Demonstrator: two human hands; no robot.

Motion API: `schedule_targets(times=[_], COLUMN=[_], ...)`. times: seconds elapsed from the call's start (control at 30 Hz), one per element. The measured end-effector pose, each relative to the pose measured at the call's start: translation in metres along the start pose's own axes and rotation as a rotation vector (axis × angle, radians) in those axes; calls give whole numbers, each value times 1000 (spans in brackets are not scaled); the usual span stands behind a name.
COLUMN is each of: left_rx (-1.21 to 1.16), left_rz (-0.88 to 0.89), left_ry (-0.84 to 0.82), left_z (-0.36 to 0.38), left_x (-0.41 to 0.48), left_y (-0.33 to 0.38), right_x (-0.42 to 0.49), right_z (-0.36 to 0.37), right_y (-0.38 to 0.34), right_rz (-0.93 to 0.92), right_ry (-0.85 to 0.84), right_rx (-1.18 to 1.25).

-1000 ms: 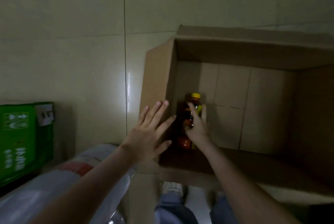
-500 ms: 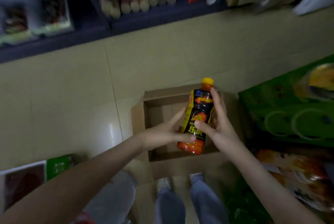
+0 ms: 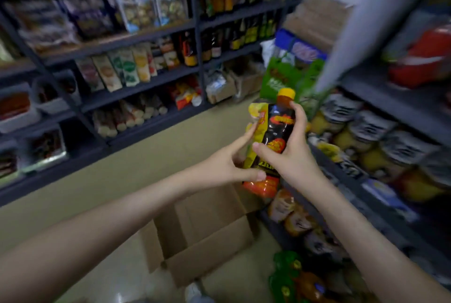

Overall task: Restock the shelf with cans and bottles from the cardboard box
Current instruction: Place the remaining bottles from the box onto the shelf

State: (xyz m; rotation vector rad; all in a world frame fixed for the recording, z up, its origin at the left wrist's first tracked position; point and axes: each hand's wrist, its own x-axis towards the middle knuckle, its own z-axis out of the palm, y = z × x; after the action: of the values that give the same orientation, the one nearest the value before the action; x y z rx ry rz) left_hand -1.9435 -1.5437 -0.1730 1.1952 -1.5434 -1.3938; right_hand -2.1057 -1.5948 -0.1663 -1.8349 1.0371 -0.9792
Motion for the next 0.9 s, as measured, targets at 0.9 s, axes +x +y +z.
schedule_targets(times=[0.9], left_rx=[940], left_rz=[1376], left_ry=[478], left_z=[336], left_x=[160], left_y=[377], right_x=[-214], right_z=[-473], right_y=[-208], right_rz=[-502], right_ry=[1012], right_rx=[-913])
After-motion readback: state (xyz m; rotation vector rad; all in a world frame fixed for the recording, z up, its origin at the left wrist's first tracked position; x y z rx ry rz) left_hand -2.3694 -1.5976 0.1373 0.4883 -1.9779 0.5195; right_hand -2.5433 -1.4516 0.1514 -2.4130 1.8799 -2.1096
